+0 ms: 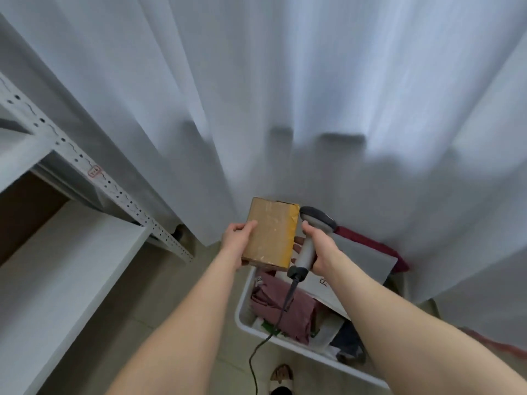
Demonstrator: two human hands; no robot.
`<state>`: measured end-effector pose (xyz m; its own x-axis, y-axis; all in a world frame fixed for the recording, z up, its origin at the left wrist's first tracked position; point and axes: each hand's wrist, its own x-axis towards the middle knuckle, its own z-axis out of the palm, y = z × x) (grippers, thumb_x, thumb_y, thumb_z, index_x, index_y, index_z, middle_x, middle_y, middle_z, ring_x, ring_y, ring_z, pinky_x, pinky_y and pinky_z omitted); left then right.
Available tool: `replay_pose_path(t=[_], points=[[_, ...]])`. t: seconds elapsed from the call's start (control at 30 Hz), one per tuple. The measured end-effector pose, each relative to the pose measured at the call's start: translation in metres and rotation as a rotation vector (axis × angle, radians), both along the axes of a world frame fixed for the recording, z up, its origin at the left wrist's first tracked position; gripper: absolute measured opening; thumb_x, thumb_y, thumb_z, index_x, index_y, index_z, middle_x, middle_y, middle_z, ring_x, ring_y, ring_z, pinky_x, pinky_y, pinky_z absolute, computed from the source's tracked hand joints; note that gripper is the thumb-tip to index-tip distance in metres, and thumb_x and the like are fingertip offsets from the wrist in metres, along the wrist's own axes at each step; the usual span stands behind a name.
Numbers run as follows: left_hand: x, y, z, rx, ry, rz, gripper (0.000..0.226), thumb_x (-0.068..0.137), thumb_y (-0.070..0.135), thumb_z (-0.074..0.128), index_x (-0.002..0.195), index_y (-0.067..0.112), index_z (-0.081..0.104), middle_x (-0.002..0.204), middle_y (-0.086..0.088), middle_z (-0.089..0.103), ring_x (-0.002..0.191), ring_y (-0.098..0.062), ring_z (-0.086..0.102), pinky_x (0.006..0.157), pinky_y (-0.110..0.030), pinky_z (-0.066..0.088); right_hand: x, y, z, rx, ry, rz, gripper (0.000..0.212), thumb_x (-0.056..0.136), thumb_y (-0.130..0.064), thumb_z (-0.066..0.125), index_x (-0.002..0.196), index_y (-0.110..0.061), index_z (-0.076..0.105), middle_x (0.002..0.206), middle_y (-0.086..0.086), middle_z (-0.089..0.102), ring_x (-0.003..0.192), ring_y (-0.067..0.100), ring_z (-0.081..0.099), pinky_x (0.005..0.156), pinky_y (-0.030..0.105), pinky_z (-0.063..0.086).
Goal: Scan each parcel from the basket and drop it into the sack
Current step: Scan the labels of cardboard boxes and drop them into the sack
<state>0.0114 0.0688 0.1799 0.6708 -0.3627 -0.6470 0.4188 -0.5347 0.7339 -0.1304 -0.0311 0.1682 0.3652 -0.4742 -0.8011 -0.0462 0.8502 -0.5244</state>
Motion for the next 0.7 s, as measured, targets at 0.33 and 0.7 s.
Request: replay_pose_path(t=[0.33, 0.7], points=[[-0.086, 0.031, 0.095, -0.178, -0.013, 0.103, 0.028, 0.092, 0.04, 0.059, 0.09, 0.013, 0.056, 0.087, -0.005, 0.06, 0.074, -0.019, 0.056, 0.079, -0.043, 0.052, -0.087, 0.031, 0.083, -0.138, -0.053, -0.1, 0.066, 0.073, -0.035, 0.083, 0.128, -0.014, 0.054, 0.108, 0.013, 0.071, 0.094, 0.035, 0.07, 0.076, 0.051, 0.059], [-0.106, 0.041, 0.166, -0.243, -0.093, -0.151, 0.031, 0.092, 0.044, 0.055, 0.105, 0.017, 0.059, 0.094, -0.004, 0.064, 0.088, -0.022, 0.062, 0.072, -0.035, 0.053, -0.109, 0.051, 0.15, -0.219, -0.135, -0.155, 0.05, 0.082, -0.03, 0.077, 0.124, -0.012, 0.055, 0.106, 0.013, 0.071, 0.093, 0.032, 0.07, 0.068, 0.041, 0.057]])
